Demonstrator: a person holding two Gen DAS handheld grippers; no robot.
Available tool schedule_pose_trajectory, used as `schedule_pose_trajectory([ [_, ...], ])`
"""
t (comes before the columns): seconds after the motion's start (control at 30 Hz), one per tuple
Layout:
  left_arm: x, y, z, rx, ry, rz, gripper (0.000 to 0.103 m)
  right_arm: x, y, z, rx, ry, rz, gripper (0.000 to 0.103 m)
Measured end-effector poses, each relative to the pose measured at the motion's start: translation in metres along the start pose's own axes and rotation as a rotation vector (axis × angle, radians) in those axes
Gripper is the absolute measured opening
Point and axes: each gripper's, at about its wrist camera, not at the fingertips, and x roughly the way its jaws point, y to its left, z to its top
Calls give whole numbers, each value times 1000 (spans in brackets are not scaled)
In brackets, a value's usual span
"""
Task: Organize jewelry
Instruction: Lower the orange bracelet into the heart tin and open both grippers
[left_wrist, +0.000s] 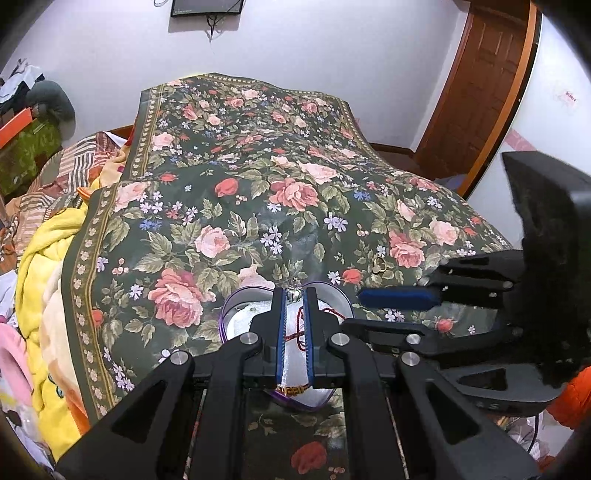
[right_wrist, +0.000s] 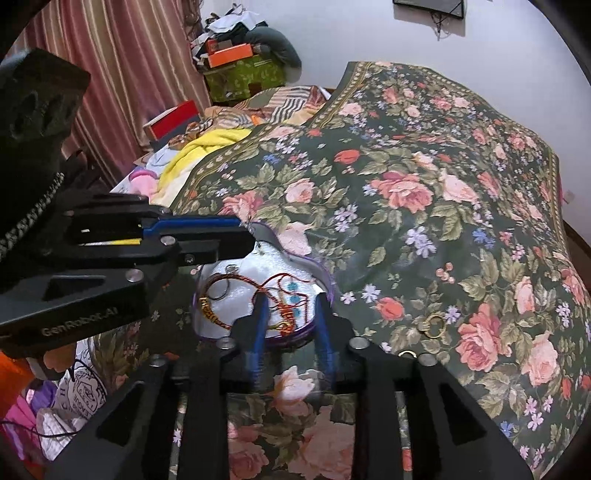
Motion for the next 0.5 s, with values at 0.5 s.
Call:
schedule_pose_trajectory([
  [0.5, -1, -2, 5, -12, 11, 15, 7, -33, -30, -10, 67, -60, -87, 33],
])
